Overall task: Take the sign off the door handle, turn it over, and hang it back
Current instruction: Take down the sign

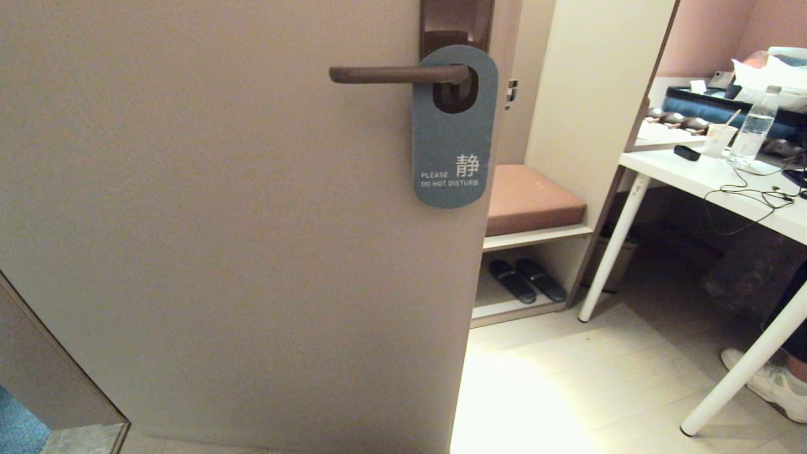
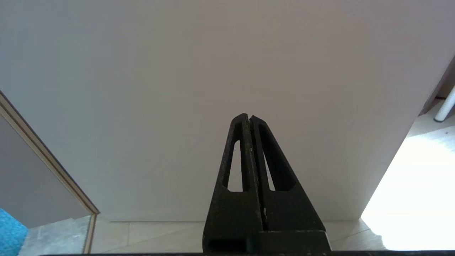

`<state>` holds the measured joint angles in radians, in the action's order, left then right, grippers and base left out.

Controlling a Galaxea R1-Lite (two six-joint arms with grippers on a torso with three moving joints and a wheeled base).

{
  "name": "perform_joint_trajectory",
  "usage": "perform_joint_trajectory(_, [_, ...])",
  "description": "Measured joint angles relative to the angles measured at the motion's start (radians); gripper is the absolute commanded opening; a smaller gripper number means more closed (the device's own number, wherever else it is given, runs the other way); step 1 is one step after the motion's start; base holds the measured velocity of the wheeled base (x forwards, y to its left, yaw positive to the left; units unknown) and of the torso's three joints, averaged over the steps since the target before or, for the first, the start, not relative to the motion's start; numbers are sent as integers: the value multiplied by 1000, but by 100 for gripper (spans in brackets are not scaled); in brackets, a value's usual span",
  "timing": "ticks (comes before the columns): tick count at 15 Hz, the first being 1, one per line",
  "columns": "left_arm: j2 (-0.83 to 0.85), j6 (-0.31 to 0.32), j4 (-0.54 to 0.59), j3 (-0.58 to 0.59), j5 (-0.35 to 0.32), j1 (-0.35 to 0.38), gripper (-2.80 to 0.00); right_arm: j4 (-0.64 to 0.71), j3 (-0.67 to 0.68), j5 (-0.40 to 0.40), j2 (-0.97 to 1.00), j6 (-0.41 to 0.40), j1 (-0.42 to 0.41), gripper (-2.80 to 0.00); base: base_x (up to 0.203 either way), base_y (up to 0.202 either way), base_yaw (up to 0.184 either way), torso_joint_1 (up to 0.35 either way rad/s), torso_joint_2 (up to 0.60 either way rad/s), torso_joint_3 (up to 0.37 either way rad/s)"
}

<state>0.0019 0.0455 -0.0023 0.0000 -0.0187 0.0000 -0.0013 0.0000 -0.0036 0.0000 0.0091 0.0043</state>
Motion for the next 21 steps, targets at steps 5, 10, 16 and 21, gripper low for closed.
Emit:
perform_joint_trajectory(5, [-2,-17,-2,0,2,0,-280,0,0,0,0,0,0,-280,0,0,0,1,0,6])
perform_joint_trajectory(10, [-3,-17,-2,0,2,0,-280,0,0,0,0,0,0,-280,0,0,0,0,0,0])
perform_joint_trajectory(16, [-3,-16,-2,0,2,0,-280,0,0,0,0,0,0,-280,0,0,0,0,0,0])
perform_joint_trajectory(21, [-3,-17,-2,0,3,0,-280,0,0,0,0,0,0,-280,0,0,0,0,0,0])
